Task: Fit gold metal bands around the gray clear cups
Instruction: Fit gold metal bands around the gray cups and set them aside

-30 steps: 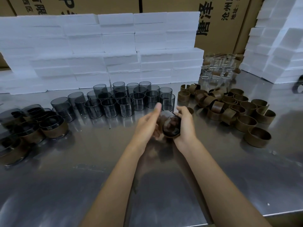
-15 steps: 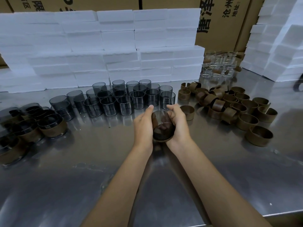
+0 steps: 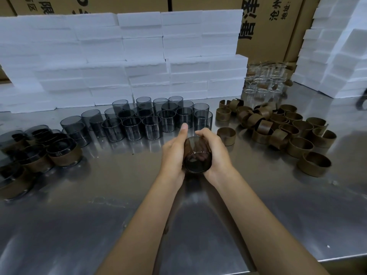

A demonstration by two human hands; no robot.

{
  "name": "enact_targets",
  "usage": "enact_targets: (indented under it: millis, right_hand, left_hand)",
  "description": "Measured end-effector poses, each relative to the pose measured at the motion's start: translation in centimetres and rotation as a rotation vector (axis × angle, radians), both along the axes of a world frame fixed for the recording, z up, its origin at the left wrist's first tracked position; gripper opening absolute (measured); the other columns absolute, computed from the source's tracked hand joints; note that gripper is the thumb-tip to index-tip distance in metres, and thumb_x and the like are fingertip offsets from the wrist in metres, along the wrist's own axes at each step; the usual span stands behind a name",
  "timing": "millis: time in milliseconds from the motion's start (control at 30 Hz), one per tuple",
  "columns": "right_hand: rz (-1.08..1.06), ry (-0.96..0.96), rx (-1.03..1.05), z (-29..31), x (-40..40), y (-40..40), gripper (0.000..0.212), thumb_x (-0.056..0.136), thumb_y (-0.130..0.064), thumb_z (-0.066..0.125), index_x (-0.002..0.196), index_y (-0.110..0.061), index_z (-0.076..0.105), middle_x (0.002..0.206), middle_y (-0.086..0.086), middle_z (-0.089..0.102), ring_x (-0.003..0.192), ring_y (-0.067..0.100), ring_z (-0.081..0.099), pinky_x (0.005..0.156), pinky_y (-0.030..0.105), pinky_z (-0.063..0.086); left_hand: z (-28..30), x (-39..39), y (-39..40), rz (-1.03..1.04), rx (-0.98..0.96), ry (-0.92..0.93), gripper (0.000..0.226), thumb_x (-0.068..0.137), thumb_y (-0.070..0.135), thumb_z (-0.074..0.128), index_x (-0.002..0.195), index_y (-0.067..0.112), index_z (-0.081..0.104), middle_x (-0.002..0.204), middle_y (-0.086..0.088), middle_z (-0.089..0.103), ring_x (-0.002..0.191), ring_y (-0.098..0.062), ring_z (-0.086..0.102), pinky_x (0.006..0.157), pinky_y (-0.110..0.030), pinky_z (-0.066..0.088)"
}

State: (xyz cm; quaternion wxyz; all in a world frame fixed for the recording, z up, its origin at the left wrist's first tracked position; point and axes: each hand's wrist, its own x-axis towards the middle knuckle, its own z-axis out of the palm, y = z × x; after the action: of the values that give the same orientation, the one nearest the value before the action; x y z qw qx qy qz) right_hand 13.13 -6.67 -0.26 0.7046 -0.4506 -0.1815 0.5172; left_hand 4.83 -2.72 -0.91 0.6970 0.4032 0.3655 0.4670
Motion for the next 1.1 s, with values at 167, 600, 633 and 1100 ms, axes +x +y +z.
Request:
enact_targets:
  millis: [167,600,633,1100]
  right_hand:
    - [0.005,-0.082,-0.072,0.22,0.02,0.01,0.035,0.084,-0.034,0.071,0.062,-0.018,0.049,0.06,-0.001,0.046,0.053,0.014,0.051,0.06,0.028,0.045]
    - [-0.044,-0.06,-0.113,0.24,-0.53,-0.1,0.04,0.094,-0.018,0.061,0.057,-0.02,0.046,0.045,-0.007,0.042,0.036,0.008,0.043,0.041,0.018,0.04]
    - [-0.04,-0.062,-0.116,0.27,-0.56,-0.17,0.039,0.095,-0.018,0.06,0.058,-0.02,0.047,0.043,-0.008,0.043,0.035,0.007,0.043,0.04,0.018,0.039]
    - [-0.034,-0.089,-0.121,0.36,-0.38,-0.05,0.035,0.094,-0.015,0.059,0.062,-0.018,0.046,0.04,-0.01,0.044,0.034,0.005,0.044,0.038,0.016,0.038]
  left_hand:
    - [-0.06,-0.49,0.38,-0.007,-0.021,0.025,0.054,0.094,0.042,0.065,0.046,0.023,0.05,0.05,0.004,0.048,0.048,-0.013,0.051,0.056,-0.026,0.048]
    - [-0.37,-0.51,0.16,-0.007,-0.001,0.044,0.061,0.097,0.041,0.066,0.042,0.026,0.044,0.048,0.007,0.04,0.042,-0.009,0.044,0.047,-0.021,0.044]
    - [-0.37,-0.54,0.15,-0.004,0.002,0.05,0.064,0.097,0.043,0.066,0.039,0.026,0.043,0.046,0.008,0.039,0.039,-0.008,0.043,0.044,-0.02,0.042]
    - [-0.09,-0.31,0.08,0.023,0.007,0.111,0.071,0.095,0.051,0.066,0.034,0.025,0.04,0.043,0.01,0.035,0.035,-0.006,0.037,0.039,-0.016,0.037]
